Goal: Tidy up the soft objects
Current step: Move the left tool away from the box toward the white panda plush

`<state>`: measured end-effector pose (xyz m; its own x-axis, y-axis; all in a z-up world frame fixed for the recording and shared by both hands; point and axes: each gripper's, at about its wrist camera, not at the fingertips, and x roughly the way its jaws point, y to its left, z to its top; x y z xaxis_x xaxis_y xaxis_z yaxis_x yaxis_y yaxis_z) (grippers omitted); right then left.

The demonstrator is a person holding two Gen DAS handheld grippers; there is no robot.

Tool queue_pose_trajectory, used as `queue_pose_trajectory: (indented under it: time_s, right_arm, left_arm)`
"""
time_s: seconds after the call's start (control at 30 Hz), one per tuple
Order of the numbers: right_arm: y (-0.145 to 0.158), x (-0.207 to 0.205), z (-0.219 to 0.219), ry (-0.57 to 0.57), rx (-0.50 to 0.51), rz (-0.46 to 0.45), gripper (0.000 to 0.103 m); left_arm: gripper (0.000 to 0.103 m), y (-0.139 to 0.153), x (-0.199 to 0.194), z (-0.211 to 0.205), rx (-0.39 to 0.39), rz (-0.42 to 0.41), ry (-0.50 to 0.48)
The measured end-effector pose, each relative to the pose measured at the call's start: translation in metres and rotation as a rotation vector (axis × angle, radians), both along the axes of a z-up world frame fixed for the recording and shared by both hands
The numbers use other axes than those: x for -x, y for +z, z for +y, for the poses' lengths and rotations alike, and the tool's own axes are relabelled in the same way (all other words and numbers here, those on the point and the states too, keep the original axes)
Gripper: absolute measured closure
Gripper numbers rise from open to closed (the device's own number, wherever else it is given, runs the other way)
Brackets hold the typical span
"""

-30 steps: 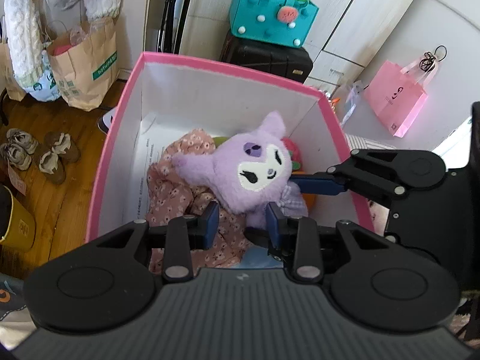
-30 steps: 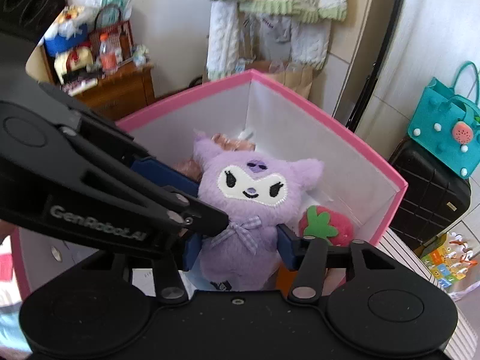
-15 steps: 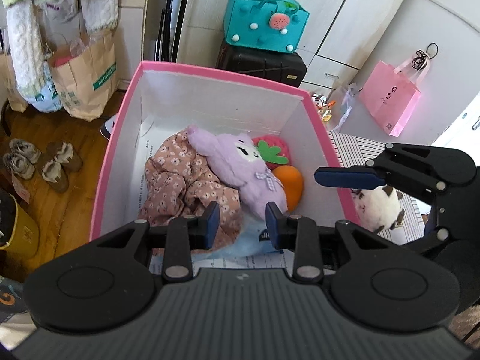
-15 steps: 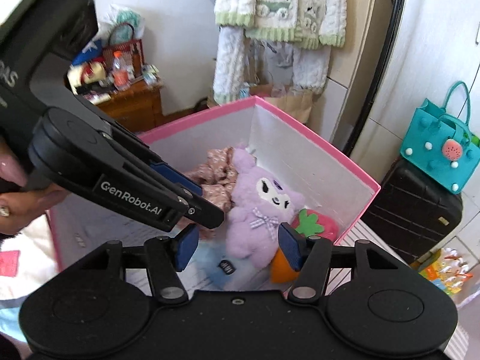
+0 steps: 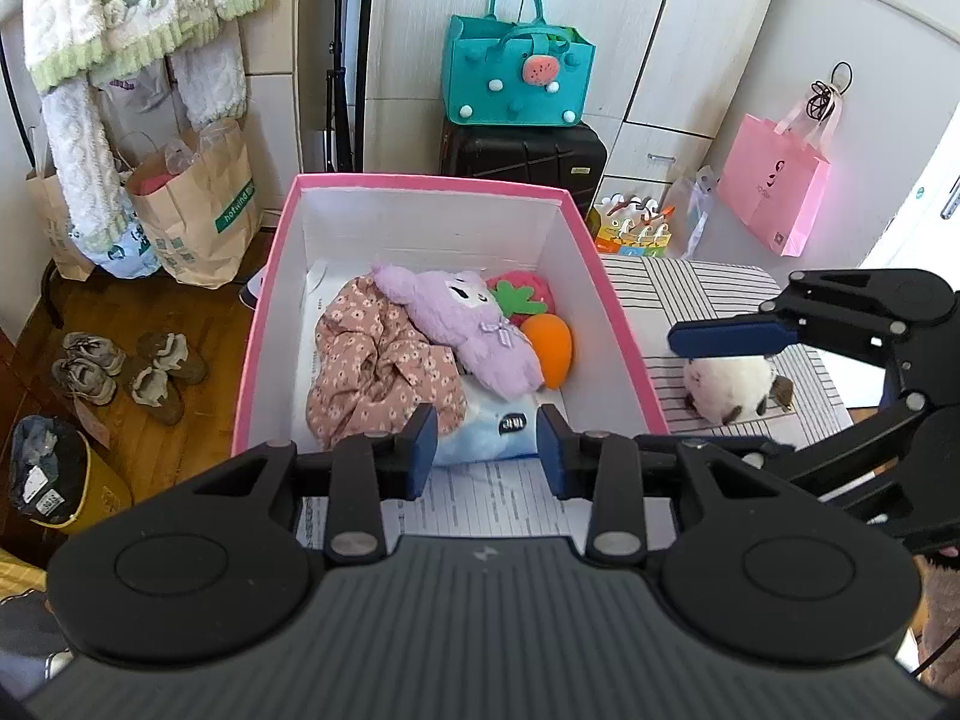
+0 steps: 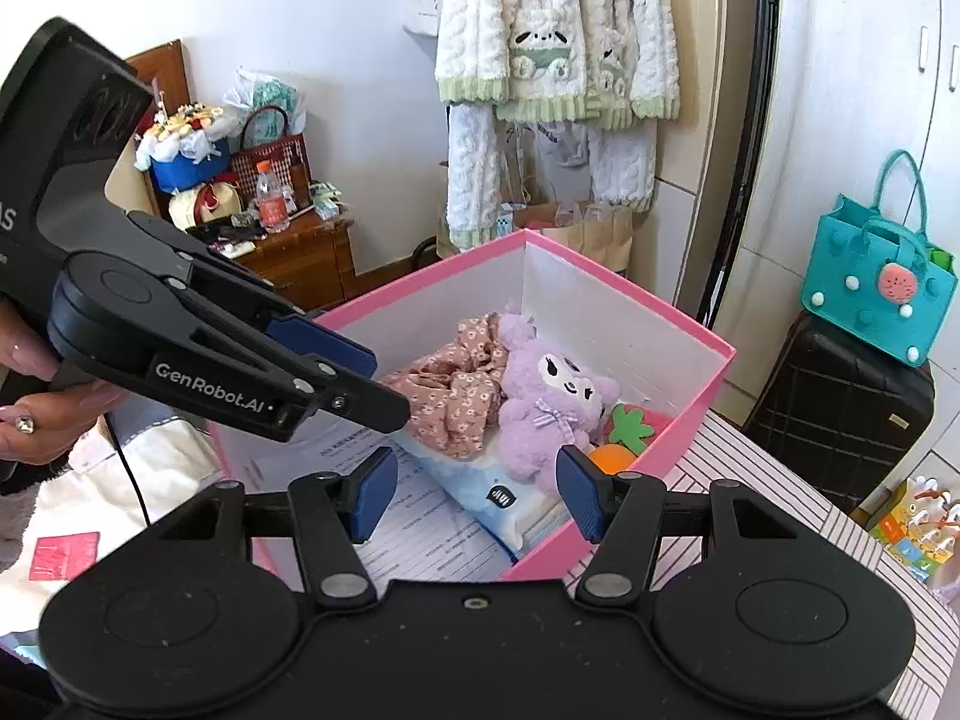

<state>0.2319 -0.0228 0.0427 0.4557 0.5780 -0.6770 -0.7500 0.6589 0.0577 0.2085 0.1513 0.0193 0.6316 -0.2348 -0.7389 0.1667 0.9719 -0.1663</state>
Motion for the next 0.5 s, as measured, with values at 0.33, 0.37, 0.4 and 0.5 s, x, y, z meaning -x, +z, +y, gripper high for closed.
queue_pose_trajectory:
  time_s: [0.33, 0.37, 0.4, 0.5]
  right_arm:
    - [0.031, 0.034, -0.022, 0.005, -0.036, -0.030, 0.039]
    - [0.034, 0.038, -0.024, 0.006, -0.041, -0.031, 0.039]
    - [0.037, 0.042, -0.026, 0.007, -0.046, -0.033, 0.039]
    - [0.045, 0.052, -0.031, 0.013, -0.056, -0.038, 0.039]
  left_arm:
    - [0.065, 0.027, 0.043, -0.004, -0.045, -0.035, -0.007]
    - [0.064, 0.029, 0.047, -0.005, -0.048, -0.037, -0.009]
    - [0.064, 0.031, 0.051, -0.006, -0.051, -0.039, -0.011]
    - [0.062, 0.038, 0.064, -0.008, -0.063, -0.050, -0.020]
